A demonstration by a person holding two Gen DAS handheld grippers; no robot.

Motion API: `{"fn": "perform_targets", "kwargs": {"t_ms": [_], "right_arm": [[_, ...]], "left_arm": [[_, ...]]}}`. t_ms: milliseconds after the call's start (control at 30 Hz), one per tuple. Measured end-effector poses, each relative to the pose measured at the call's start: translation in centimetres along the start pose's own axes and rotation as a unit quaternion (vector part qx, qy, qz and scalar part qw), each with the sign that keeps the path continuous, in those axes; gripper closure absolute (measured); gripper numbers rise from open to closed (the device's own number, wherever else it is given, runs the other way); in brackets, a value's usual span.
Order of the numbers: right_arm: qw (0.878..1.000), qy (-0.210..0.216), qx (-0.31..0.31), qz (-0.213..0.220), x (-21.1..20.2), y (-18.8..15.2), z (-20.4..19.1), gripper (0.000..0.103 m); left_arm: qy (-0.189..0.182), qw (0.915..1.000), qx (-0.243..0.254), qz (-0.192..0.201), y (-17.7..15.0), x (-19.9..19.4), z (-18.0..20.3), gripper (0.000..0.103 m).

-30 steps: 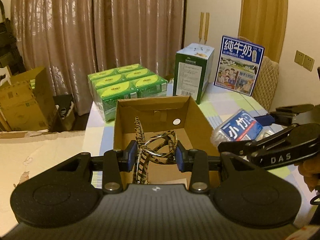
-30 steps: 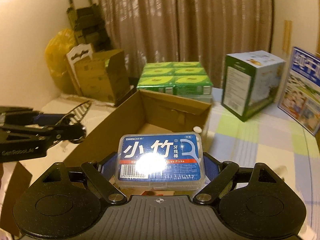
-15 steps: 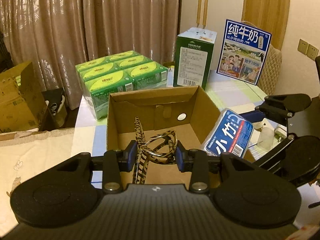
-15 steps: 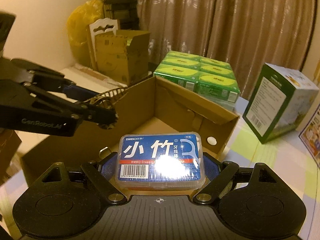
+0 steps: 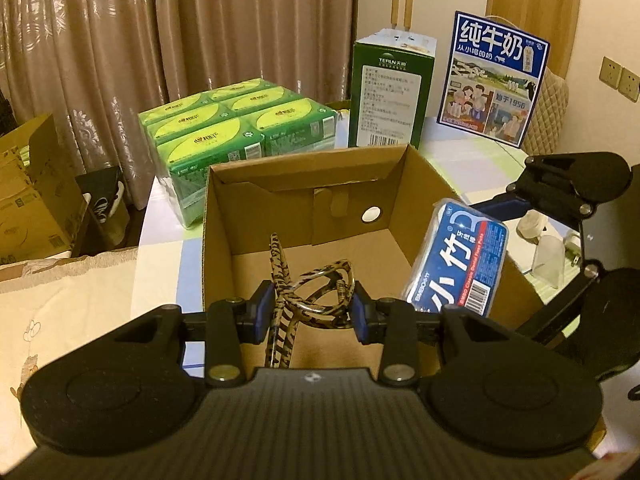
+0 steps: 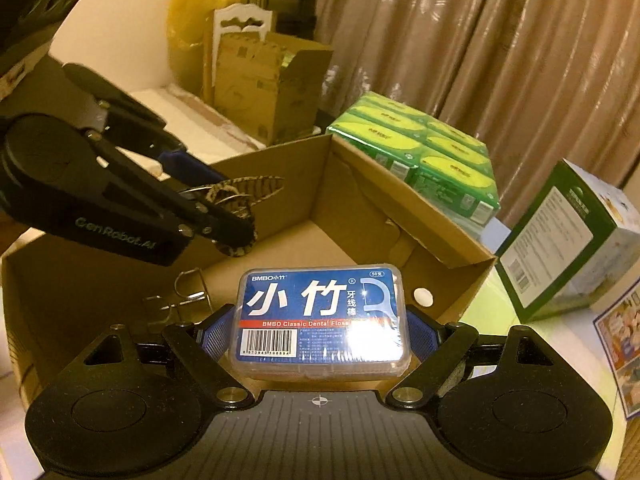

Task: Organize rigid objects
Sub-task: 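Open the left tool to drop the cord into the box while the right tool releases the floss box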

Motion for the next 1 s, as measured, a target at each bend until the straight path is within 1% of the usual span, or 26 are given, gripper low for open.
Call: {"fn": "perform_targets", "kwargs": {"t_ms": [167, 200, 233, 267, 533, 1000], "right_arm": [[1.000, -0.003, -0.008, -0.006, 0.5, -0.1, 0.1, 0.019], [1.000, -0.005, -0.009, -0.007, 0.5, -0.2, 0.2, 0.019], [1.000, -0.006, -0.008, -0.008, 0.6, -0.2, 0.3, 0.019], [1.000, -0.006, -0.005, -0.008, 0.6, -0.3, 0.4, 0.019], [1.000, -0.010, -0.004, -0.007, 0.2, -0.7, 0.5, 0.019], [1.000, -0.013, -0.010, -0.005, -0.2, -0.6, 0.4, 0.019]], "left_arm": [[0.002, 1.0000, 0.003, 0.000, 0.1, 1.0, 0.1, 0.068], [-0.002, 1.0000, 0.002, 0.003, 0.1, 1.0, 0.1, 0.066], [-0.002, 1.0000, 0.000, 0.008, 0.2, 0.9, 0.1, 0.059], [-0.002, 0.9999, -0.002, 0.012, 0.2, 0.8, 0.1, 0.058], [0.010, 0.9995, 0.001, 0.030, 0.3, -0.6, 0.0, 0.058], [0.000, 0.9992, -0.008, 0.040, 0.6, -1.7, 0.2, 0.058]]}}
Point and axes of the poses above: each gripper's, at about its wrist camera, not at the fingertips, and x roughly the way its jaws point, z to its right, y to its top, the point moved 4 cm from there along x, roughly the way its jaws point, and after that the axes turned 15 degrees about -x, right-handed, at the moved point
